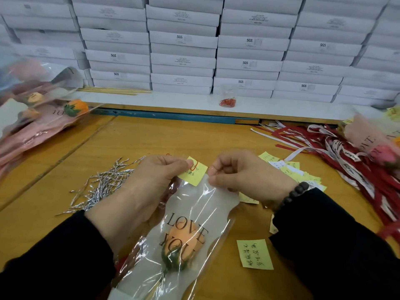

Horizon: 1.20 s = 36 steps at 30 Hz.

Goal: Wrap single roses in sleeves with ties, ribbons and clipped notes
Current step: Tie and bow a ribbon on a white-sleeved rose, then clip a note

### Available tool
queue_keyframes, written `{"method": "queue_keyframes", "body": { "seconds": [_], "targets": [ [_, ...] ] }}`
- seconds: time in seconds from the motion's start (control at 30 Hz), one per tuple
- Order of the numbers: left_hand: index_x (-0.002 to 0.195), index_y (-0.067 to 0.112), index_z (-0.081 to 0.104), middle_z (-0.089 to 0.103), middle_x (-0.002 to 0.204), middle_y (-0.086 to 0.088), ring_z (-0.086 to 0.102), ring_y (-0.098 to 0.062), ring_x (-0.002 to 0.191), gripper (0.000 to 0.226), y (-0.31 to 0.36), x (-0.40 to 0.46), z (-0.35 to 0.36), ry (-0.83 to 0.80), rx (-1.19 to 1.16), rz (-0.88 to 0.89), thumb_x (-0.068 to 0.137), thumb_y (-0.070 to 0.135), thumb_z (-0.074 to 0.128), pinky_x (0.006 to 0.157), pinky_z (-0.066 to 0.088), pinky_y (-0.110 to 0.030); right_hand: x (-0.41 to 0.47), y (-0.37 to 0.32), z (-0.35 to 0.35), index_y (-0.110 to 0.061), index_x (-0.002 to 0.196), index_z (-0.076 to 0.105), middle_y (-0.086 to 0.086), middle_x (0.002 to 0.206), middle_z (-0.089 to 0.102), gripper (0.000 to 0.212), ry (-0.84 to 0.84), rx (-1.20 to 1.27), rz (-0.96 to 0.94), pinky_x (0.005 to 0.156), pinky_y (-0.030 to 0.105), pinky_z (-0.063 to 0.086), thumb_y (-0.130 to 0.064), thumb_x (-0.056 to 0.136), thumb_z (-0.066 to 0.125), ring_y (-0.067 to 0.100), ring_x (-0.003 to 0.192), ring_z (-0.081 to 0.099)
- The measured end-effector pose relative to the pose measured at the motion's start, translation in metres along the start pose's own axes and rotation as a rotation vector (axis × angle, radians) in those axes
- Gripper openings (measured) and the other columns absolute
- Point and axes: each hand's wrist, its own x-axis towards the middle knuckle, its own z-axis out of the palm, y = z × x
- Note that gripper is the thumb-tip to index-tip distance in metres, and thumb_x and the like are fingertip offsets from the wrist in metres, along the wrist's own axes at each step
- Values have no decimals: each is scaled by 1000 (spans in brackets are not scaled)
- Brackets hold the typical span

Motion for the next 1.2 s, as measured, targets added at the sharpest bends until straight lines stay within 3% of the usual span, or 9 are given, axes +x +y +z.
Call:
{"method": "queue_keyframes", "body": {
  "seconds": [0.1, 0.17, 0.23, 0.33, 0.43, 0.63, 0.9, 1.07, 1.2],
  "targets": [
    [80, 3, 73, 63, 79, -18, 51, -26, 67, 25, 7, -2, -3, -106, -26, -40, 72, 25, 66, 58, 47, -27, 0, 2, -3, -16, 78, 65, -9, 62, 65, 7, 33, 112, 1, 49, 10, 43, -11, 82, 67, -1, 53, 57],
    [88, -1, 70, 69, 86, -15, 57, -23, 73, 39, 11, -2, -8, -201, -40, -79, 65, 30, 67, 67, 49, -28, -1, 4, -6, -15, 79, 66, -1, 68, 68, 5, 120, 192, -6, 53, 14, 47, -11, 82, 67, 5, 59, 60],
    [83, 8, 75, 73, 89, -9, 55, -23, 84, 40, 13, -1, -12, -248, -8, -92, 55, 36, 71, 75, 47, -29, -1, 6, -10, -18, 78, 66, 9, 77, 70, 7, 228, 238, -6, 56, 19, 50, -11, 81, 68, 13, 64, 62],
    [72, 9, 74, 71, 77, -1, 55, -13, 75, 34, 13, -2, -15, -330, 3, -99, 54, 38, 73, 63, 53, -19, -2, 9, -18, -20, 77, 65, 7, 72, 66, 11, 365, 238, -29, 56, 24, 52, -10, 80, 70, 14, 62, 61],
    [83, 9, 72, 71, 80, -6, 65, -12, 65, 26, 14, -4, -18, -545, -2, -185, 74, 33, 71, 59, 55, -22, -2, 12, -25, -19, 78, 65, 8, 72, 67, 10, 461, 225, -57, 61, 31, 55, -10, 80, 70, 17, 65, 64],
    [100, 15, 72, 71, 104, -7, 68, -17, 91, 27, 10, -10, -16, -847, 166, -213, 76, 1, 70, 77, 54, -26, -2, 18, -31, -21, 78, 64, 10, 74, 64, 13, 550, 163, -88, 67, 38, 54, -9, 82, 67, 22, 70, 61],
    [93, 12, 74, 72, 100, -13, 69, -22, 88, 24, 7, 0, -23, -614, 110, -96, 73, 2, 67, 72, 56, -28, 1, 17, -30, -27, 110, 56, -4, 117, 51, 24, 808, -131, -134, 91, 24, 36, -20, 87, 59, 8, 107, 47],
    [81, 10, 76, 72, 96, -18, 71, -23, 77, 18, 9, 7, -27, -365, 33, -56, 69, 5, 64, 67, 59, -33, -3, 2, -24, -20, 88, 60, -4, 87, 60, 8, 780, -30, -162, 60, 9, 41, -13, 88, 55, -4, 66, 50],
    [72, 7, 75, 73, 80, -16, 69, -20, 61, 16, 8, 8, -27, -215, -21, -24, 75, 8, 59, 52, 56, -29, -11, -13, -12, -9, 75, 62, 0, 63, 66, 19, 424, 46, -62, 38, 12, 36, -19, 91, 55, 4, 39, 49]
  ]
}}
